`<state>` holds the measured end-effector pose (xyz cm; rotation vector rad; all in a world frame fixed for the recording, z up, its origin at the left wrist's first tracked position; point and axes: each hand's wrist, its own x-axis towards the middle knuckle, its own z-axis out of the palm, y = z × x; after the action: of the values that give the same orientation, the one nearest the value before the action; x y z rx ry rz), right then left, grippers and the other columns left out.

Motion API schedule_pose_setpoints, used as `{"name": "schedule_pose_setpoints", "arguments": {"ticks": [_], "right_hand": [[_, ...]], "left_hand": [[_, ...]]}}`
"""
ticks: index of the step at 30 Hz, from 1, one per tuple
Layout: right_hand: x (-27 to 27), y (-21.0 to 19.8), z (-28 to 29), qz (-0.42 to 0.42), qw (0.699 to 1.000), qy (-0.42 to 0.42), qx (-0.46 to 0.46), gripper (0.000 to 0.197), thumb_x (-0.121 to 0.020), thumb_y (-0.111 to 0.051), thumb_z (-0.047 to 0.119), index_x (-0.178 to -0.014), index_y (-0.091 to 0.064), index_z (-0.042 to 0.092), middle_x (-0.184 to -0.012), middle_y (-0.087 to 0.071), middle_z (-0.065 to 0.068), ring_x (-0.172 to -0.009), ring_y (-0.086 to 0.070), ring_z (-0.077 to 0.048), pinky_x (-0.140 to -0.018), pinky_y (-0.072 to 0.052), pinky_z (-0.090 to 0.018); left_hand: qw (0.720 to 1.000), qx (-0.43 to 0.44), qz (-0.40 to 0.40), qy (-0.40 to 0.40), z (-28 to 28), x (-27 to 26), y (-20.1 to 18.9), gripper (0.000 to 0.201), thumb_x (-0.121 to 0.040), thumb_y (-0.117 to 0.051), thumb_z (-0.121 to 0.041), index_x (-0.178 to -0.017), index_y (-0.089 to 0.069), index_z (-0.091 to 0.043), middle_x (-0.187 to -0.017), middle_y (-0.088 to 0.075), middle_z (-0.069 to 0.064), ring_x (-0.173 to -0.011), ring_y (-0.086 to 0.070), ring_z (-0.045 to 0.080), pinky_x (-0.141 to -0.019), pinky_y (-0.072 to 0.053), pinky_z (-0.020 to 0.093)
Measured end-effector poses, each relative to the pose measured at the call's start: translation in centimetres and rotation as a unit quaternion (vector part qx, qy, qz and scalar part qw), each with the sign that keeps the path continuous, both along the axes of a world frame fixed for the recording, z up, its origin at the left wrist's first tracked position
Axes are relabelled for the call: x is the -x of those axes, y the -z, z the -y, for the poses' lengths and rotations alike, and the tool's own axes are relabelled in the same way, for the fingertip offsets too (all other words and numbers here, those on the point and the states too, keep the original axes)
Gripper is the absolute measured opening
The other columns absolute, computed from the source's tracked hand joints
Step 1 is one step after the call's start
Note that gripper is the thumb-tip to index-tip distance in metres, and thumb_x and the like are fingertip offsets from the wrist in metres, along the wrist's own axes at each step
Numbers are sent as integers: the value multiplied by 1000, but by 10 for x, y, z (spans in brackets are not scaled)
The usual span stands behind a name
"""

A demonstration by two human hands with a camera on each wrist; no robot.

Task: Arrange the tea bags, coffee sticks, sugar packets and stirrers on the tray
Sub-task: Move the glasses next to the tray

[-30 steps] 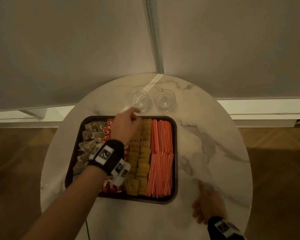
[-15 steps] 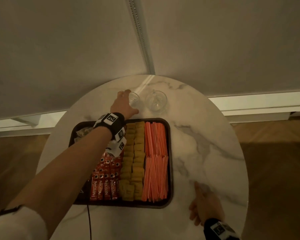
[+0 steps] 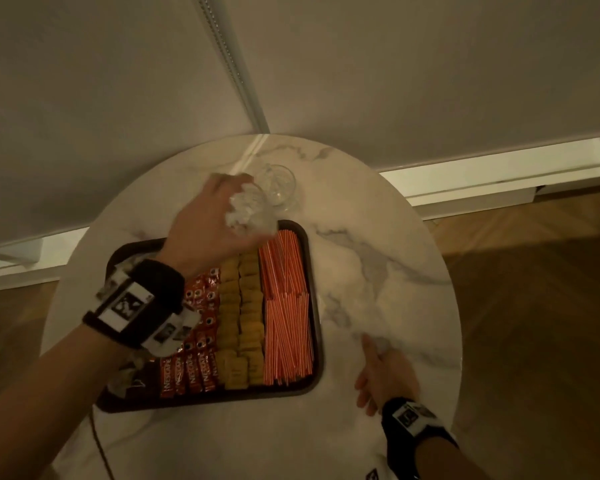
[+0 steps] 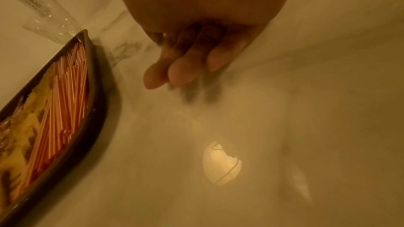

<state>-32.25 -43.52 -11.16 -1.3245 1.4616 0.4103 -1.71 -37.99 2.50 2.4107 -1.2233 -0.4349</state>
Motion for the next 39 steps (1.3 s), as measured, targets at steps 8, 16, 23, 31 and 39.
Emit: {"name": "schedule_pose_setpoints", "arguments": {"ticks": [8,16,23,31,39], "right_hand": [[2,1,-2,16,1000,-5,11,84,-96,-31,68,-63,-69,1,-52,-68,-9,-43,-63,-25,-58,-58,-34],[4,1,1,9,1000,-19,9,85,-95,-30,69,-67,-72,1,-52,-68,-6,-45,-64,-22,-56,-56,-28],[5,4,0,10,999,-28,15,84,-95,-29,70,-64,-70,4,-51,-68,-6,-45,-64,-22,-55,-56,-29],[5,4,1,13,999,-30,17,83,-95,-29,69,-62,-70,5,-51,-68,-5,-47,-66,-23,-59,-59,-32],[6,2,1,18,999,-30,20,82,-95,-30,69,-62,-70,5,-52,-68,-5,-49,-68,-24,-60,-60,-33]], "left_hand": [[960,-111,8,259,57,75,63,87,-74,-79,-37,-147,-32,-34,-143,-27,-4,-117,-46,16,-74,-56,30],[944,-133,24,300,72,86,98,90,-69,-80,-18,-145,-34,-31,-147,-24,-1,-129,-33,23,-75,-58,38],[938,-134,15,320,72,78,95,92,-70,-84,-32,-147,-34,-36,-160,-9,-1,-141,-21,25,-96,-51,39],[964,-198,105,146,82,107,73,89,-73,-66,-70,-140,-39,-19,-130,-39,7,-114,-46,24,-71,-49,33],[925,-216,67,305,88,72,66,90,-72,-82,-21,-149,-35,-25,-143,-35,-1,-124,-36,20,-77,-45,27]]}}
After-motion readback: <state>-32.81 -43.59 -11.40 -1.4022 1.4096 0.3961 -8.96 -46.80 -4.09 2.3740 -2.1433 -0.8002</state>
